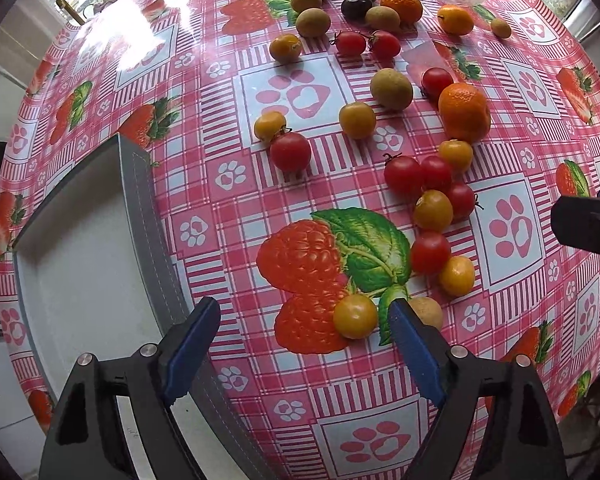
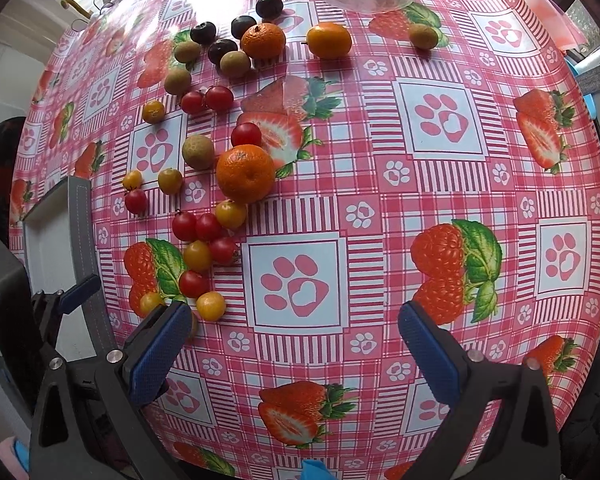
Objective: Organize fruits
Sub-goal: 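Grasp a yellow cherry tomato with the left tool while the right tool grasps a mandarin orange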
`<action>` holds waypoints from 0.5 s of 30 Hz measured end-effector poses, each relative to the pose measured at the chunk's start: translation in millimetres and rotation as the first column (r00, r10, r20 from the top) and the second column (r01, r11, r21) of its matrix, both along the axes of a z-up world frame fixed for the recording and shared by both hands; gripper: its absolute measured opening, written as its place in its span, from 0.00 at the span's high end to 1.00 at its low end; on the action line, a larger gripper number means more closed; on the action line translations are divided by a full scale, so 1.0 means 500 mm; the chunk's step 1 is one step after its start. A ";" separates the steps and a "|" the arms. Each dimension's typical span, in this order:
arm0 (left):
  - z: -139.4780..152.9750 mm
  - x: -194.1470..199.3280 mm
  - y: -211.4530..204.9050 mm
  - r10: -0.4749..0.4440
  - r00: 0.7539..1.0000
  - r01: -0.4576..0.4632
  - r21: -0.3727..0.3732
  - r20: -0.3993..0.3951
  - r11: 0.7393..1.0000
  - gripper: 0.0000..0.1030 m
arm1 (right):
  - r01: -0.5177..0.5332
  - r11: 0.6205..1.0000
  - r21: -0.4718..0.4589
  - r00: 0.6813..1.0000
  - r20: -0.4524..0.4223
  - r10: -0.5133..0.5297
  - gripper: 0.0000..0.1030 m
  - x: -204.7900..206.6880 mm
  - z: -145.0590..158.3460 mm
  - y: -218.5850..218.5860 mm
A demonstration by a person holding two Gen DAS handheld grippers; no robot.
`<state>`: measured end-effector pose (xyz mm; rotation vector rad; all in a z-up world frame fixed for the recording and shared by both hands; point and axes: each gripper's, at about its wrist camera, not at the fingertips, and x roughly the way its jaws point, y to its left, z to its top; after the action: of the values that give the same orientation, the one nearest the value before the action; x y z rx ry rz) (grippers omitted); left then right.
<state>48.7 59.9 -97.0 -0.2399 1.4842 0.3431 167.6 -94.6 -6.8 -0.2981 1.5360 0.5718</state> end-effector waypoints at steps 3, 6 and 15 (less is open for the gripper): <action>-0.017 0.004 -0.002 0.001 1.000 -0.001 -0.003 0.000 1.000 0.15 | -0.005 1.000 0.017 1.000 0.013 0.005 0.01 0.023 -0.006 0.025; -0.031 0.004 -0.005 0.027 1.000 -0.027 -0.015 0.009 1.000 0.15 | -0.018 0.999 0.029 1.000 0.012 0.017 0.04 0.042 -0.022 0.051; -0.048 -0.019 -0.009 0.061 0.998 -0.059 -0.053 0.029 0.997 0.25 | -0.053 0.998 0.024 0.999 -0.010 0.053 0.29 0.060 -0.078 0.095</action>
<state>39.1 55.2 -121.2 -0.3305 1.4593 0.3480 197.7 -47.3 -45.6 -0.3186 1.5343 0.6343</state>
